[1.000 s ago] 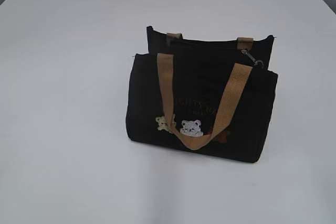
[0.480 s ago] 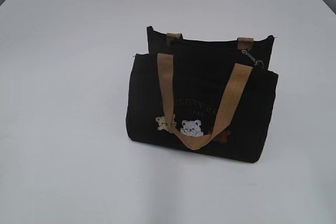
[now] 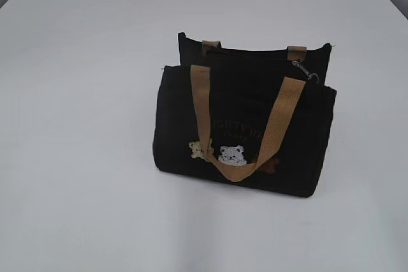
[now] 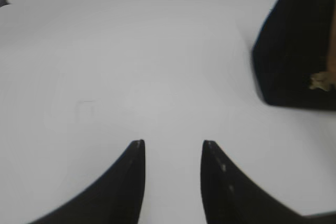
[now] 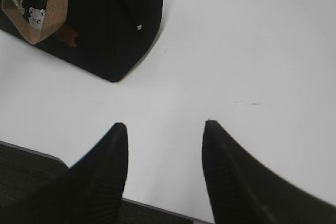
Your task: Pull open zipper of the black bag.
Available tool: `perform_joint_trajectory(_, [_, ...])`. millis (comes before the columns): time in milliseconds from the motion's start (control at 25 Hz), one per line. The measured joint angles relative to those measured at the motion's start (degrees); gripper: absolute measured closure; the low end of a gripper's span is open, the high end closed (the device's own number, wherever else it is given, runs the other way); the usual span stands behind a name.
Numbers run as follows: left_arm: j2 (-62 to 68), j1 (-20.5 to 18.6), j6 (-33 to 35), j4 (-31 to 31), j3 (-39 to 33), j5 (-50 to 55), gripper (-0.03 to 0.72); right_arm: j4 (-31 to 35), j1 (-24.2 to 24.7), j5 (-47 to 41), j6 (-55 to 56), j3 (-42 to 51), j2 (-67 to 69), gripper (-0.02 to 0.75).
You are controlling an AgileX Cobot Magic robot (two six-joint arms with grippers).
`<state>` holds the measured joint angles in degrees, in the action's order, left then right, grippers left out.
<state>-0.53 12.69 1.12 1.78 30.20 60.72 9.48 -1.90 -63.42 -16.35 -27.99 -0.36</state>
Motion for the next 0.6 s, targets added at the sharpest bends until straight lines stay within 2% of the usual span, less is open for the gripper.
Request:
perform_joint_trajectory(80, [0.0,-4.99,0.0,0.0,0.0,0.0,0.418,0.0,0.0,0.0,0.0,0.0,0.0,0.372])
perform_joint_trajectory(160, [0.0,-8.11,0.0,0.0,0.0,0.0,0.419,0.0,0.0,0.0,0.0,0.0,0.0,0.372])
perform_joint_trajectory(600, [0.0,-8.8,0.0,0.0,0.0,0.0,0.447,0.0,0.06,0.0,0.0,0.0,0.0,0.372])
